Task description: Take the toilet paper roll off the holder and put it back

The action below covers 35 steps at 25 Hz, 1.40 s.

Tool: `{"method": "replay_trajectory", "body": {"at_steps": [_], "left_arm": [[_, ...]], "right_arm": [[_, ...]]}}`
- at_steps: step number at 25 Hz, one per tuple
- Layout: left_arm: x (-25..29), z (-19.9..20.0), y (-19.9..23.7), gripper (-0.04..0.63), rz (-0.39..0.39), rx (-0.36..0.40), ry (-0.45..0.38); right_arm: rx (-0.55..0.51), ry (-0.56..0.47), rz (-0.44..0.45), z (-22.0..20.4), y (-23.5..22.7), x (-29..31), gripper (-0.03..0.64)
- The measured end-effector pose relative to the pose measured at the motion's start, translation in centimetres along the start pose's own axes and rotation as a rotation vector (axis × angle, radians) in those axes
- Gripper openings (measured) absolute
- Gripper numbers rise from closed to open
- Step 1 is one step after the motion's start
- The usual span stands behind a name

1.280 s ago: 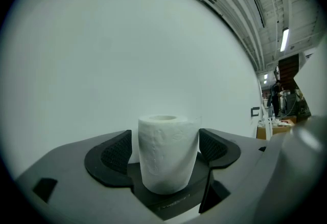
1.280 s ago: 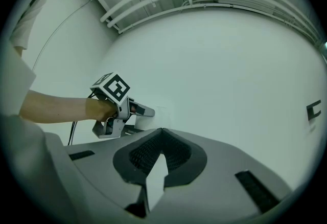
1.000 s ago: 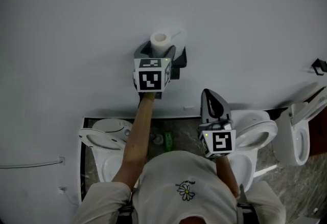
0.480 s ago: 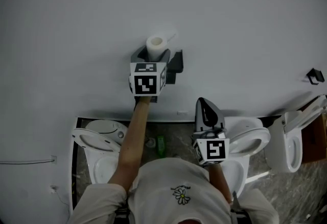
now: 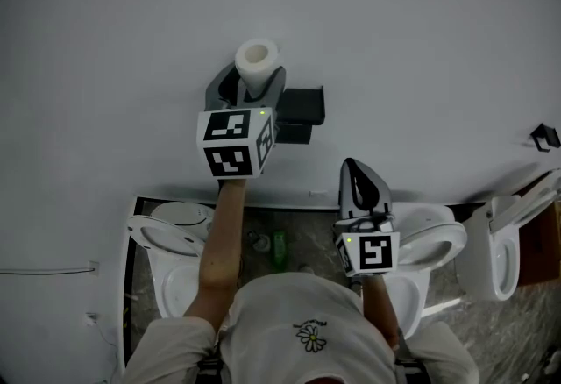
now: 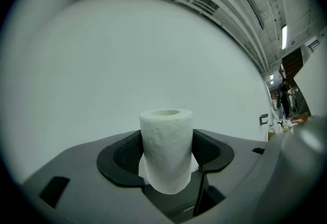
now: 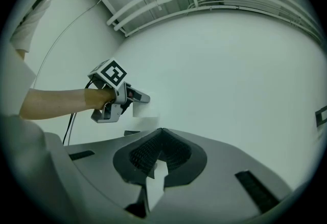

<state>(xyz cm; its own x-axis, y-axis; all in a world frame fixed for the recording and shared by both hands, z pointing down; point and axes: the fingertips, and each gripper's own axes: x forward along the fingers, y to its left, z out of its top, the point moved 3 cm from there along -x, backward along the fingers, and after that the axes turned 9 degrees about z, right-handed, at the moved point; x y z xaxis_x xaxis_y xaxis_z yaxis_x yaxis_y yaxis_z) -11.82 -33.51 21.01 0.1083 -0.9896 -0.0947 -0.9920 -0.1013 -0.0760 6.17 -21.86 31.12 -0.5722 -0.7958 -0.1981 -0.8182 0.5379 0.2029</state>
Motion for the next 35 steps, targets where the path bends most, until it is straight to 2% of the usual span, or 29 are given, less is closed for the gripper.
{"method": "replay_trajectory", "body": {"at_steps": [7,12,16,18,23,25,35], "left_arm": [[-4.8,3.9,1.6,0.304,0.024,0.024,-0.205],[-8.7,2.9,2.0,0.304,0.049,0.005,-0.289],[-11.3,1.9,2.0,0.304,0.113,0.073,-0.346],[-12.4,1.3,1.9,0.302,0.136,0.07,-0.358],[-14.5,-1.2,2.1,0.304,0.125,0.03,-0.363],[-15.3,-2.1,2.4,0.304,0.134,0.038,-0.376],[-17.1,-5.9,2.8,0.304,0.172,0.004,-0.349]], "right_arm": [[-0.035,-0.058,0.022,2.2,0.6,1.4,0.011],[-0.06,-0.115,0.03,4.1,1.6,1.9,0.011],[-0.086,-0.114,0.038,4.2,2.1,2.4,0.011],[-0.084,-0.108,0.039,4.0,2.4,2.5,0.011],[-0.084,-0.077,0.042,3.2,2.8,2.4,0.01],[-0.083,-0.083,0.037,3.2,2.9,2.4,0.011],[-0.078,-0.063,0.013,2.5,3.1,1.9,0.011]]}}
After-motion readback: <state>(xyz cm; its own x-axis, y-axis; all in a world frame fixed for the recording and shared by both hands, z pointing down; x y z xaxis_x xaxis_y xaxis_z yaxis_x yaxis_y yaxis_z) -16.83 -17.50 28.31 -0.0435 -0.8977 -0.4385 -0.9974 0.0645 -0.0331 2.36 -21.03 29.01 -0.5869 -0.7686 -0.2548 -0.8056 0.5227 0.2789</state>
